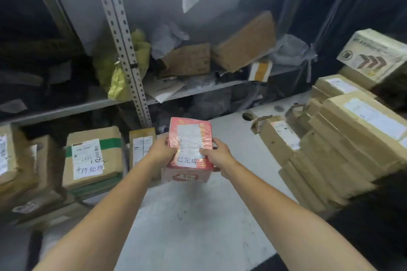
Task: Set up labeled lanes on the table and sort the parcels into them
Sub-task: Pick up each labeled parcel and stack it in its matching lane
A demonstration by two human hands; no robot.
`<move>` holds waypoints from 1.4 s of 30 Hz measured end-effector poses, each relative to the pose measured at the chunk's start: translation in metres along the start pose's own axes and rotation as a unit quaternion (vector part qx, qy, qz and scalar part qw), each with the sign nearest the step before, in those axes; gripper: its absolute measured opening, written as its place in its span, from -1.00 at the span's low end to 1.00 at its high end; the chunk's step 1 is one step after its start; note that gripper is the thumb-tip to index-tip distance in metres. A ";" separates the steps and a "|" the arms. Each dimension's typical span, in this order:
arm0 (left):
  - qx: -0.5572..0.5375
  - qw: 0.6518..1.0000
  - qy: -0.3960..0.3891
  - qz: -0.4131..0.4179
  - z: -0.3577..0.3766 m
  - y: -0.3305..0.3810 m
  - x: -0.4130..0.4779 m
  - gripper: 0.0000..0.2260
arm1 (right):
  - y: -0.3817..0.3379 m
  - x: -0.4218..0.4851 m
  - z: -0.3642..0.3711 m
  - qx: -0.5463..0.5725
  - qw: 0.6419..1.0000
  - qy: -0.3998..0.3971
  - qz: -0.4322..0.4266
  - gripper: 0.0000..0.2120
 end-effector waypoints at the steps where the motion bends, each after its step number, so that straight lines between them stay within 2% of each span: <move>1: -0.003 1.000 -0.020 0.014 0.012 0.006 -0.007 -0.59 | 0.005 -0.011 -0.015 0.007 1.000 0.013 -0.001 -0.60; 11: 0.031 0.985 -0.164 0.040 0.141 0.042 -0.111 -0.56 | 0.084 -0.125 -0.159 0.055 0.991 0.121 -0.001 -0.60; 19: 0.083 0.973 -0.203 0.068 0.230 0.043 -0.243 -0.56 | 0.161 -0.244 -0.246 0.096 0.985 0.145 -0.003 -0.68; 24: 0.123 0.956 -0.251 0.091 0.282 0.050 -0.314 -0.53 | 0.204 -0.312 -0.299 0.094 0.977 0.193 0.015 -0.77; 26: 0.129 0.949 -0.270 0.098 0.306 0.059 -0.333 -0.52 | 0.218 -0.330 -0.323 0.106 0.970 0.215 0.032 -0.72; 32: 0.139 0.928 -0.315 0.145 0.383 0.094 -0.352 -0.55 | 0.243 -0.359 -0.401 0.140 0.939 0.312 0.043 -0.30; 37: 0.131 0.907 -0.352 0.190 0.439 0.140 -0.344 -0.57 | 0.239 -0.363 -0.459 0.157 0.916 0.367 0.035 -0.30; 42: 0.130 0.892 -0.380 0.207 0.491 0.187 -0.331 -0.50 | 0.226 -0.352 -0.515 0.160 0.899 0.408 0.022 -0.28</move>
Point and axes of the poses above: each hand's wrist, its own x-axis towards the middle knuckle, its own z-axis out of the palm, y = z × x, the point moved 5 cm from there along x, towards the middle knuckle, and after that the axes turned 6 degrees about x, right-handed, at the moved point
